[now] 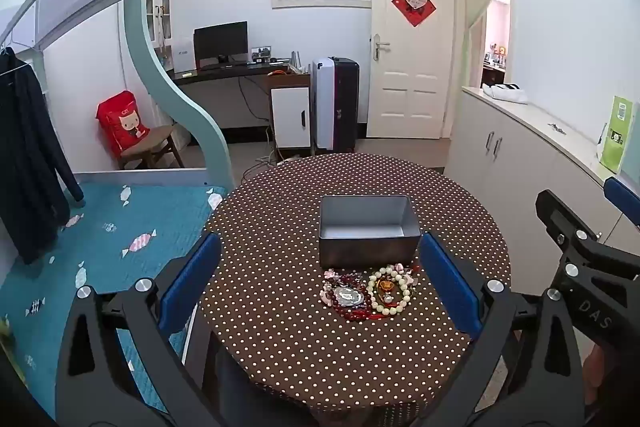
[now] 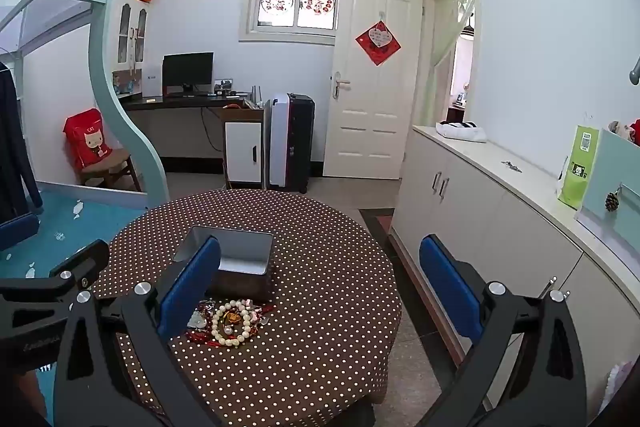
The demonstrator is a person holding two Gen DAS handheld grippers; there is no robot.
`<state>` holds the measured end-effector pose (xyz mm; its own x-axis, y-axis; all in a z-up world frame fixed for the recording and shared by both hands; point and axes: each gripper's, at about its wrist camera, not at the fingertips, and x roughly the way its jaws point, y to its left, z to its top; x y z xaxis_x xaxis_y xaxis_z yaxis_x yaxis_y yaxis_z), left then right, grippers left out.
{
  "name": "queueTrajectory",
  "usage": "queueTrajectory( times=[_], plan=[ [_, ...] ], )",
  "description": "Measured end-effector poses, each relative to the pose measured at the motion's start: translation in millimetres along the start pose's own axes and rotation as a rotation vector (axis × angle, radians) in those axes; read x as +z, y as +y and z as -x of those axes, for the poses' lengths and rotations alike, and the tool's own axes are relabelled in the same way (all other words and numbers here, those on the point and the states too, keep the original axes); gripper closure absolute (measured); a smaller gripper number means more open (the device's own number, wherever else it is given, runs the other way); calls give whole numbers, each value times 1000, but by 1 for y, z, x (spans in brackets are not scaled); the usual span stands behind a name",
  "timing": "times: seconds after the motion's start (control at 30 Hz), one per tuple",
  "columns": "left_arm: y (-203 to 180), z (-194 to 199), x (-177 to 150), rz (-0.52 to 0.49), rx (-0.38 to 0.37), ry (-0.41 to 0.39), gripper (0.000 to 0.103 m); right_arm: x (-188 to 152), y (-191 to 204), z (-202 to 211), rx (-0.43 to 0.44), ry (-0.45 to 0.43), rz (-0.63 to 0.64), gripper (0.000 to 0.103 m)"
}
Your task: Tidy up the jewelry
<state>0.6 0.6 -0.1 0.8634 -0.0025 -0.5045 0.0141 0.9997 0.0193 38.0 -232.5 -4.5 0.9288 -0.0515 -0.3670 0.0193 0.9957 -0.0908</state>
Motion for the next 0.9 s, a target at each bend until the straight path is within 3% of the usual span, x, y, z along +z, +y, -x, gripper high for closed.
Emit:
queueTrajectory(
  times=[0.9],
  plan=[
    [4, -11, 0, 4, -8, 23, 5, 2, 3, -10, -6, 27, 3, 7]
  ],
)
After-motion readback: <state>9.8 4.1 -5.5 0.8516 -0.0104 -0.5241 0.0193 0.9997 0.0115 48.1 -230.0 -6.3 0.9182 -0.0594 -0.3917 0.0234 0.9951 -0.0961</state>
